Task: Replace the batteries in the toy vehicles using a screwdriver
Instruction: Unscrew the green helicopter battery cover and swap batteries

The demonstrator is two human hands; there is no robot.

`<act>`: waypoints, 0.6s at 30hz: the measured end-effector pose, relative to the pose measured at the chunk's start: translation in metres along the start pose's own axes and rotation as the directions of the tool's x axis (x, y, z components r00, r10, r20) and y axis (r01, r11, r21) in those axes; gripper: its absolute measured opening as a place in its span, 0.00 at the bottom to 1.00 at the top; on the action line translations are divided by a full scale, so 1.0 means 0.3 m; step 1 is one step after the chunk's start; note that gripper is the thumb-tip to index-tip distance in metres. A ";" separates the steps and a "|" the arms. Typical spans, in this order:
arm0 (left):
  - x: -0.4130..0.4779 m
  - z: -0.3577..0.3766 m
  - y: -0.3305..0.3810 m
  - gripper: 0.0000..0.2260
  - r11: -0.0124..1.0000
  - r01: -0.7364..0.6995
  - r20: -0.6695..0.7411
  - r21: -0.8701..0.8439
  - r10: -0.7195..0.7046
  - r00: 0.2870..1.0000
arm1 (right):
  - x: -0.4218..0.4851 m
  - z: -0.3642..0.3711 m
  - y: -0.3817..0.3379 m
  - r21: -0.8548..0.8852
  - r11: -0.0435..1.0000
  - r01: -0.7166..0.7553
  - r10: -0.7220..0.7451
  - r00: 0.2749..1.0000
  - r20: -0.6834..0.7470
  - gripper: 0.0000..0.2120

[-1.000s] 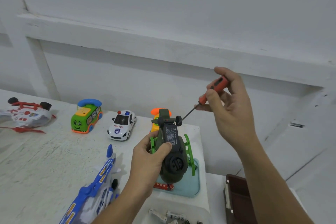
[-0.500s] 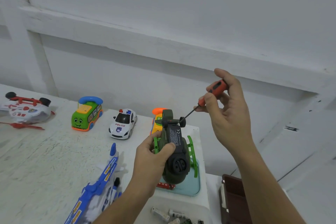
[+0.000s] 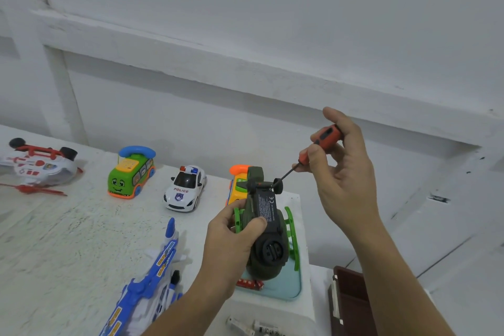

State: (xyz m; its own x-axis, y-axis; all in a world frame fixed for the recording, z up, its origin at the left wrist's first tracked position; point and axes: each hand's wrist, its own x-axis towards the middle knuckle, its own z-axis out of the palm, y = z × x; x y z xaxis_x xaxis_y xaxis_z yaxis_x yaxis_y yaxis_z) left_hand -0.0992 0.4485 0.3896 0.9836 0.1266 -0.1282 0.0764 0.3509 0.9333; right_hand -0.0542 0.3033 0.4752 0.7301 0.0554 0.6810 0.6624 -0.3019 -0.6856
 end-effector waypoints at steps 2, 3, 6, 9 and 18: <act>0.001 0.005 0.003 0.12 1.000 -0.004 0.007 0.003 0.004 1.000 | 0.000 0.001 0.005 -0.003 1.000 -0.001 0.001 1.000 0.002 0.23; 0.002 0.007 0.004 0.12 1.000 -0.006 0.010 0.005 0.006 1.000 | 0.001 0.000 0.008 -0.007 1.000 -0.002 0.002 1.000 -0.001 0.23; 0.004 0.011 0.004 0.12 1.000 -0.011 0.014 0.005 0.011 1.000 | 0.000 -0.003 0.010 -0.021 1.000 0.005 -0.005 1.000 -0.006 0.22; 0.003 0.013 -0.001 0.12 1.000 -0.010 0.009 0.001 0.010 1.000 | -0.004 -0.003 0.006 -0.017 1.000 0.023 -0.023 1.000 0.005 0.24; 0.003 0.025 -0.015 0.14 1.000 0.013 0.012 0.007 -0.013 1.000 | 0.011 -0.004 -0.037 0.002 0.979 0.203 -0.203 0.979 0.002 0.21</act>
State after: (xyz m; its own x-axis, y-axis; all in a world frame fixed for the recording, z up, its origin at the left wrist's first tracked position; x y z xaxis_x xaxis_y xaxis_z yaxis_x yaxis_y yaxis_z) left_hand -0.0973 0.4400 0.3878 0.9844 0.1108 -0.1365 0.0905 0.3460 0.9338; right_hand -0.0594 0.3058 0.4852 0.5810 0.1177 0.8054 0.7970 -0.2828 -0.5336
